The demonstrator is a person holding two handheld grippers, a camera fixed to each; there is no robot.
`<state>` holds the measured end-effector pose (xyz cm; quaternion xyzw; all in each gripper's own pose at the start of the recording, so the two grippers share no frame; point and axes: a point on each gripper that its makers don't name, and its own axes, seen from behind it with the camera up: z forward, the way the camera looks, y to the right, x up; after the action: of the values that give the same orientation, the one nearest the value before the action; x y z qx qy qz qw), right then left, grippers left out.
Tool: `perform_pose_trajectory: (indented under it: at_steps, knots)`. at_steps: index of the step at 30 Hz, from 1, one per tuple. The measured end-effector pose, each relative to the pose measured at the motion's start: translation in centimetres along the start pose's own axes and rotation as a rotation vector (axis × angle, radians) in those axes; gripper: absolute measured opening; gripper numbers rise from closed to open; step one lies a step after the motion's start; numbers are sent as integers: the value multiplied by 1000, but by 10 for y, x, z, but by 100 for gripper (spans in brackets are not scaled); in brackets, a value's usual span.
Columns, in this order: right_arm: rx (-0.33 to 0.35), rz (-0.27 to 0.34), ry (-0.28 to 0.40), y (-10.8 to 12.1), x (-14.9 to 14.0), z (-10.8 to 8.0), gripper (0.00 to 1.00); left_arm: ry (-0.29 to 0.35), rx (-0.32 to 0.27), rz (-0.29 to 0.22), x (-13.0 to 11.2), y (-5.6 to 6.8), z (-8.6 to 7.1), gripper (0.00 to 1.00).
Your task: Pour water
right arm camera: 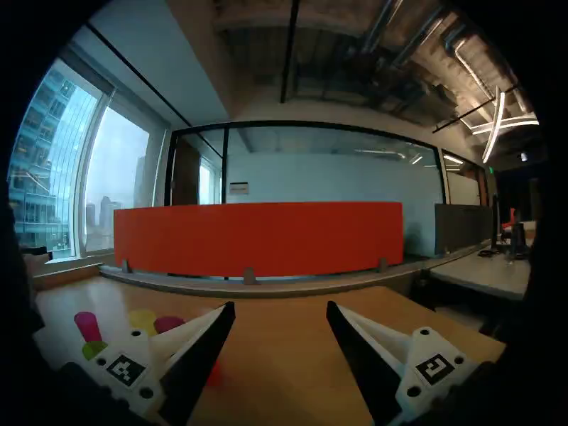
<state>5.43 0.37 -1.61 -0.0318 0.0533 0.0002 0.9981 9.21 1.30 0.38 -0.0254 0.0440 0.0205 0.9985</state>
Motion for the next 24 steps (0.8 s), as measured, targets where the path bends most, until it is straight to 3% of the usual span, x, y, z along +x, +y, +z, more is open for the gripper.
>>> perform_pose_trajectory:
  at_steps: [14, 24]
  knots:
    - [9, -35, 10, -7, 0, -4, 100, -10, 28, -7, -33, -1, 3, 100]
    - [-12, -25, 0, -1, -7, -3, 100, -36, 41, 3, -61, -2, -5, 100]
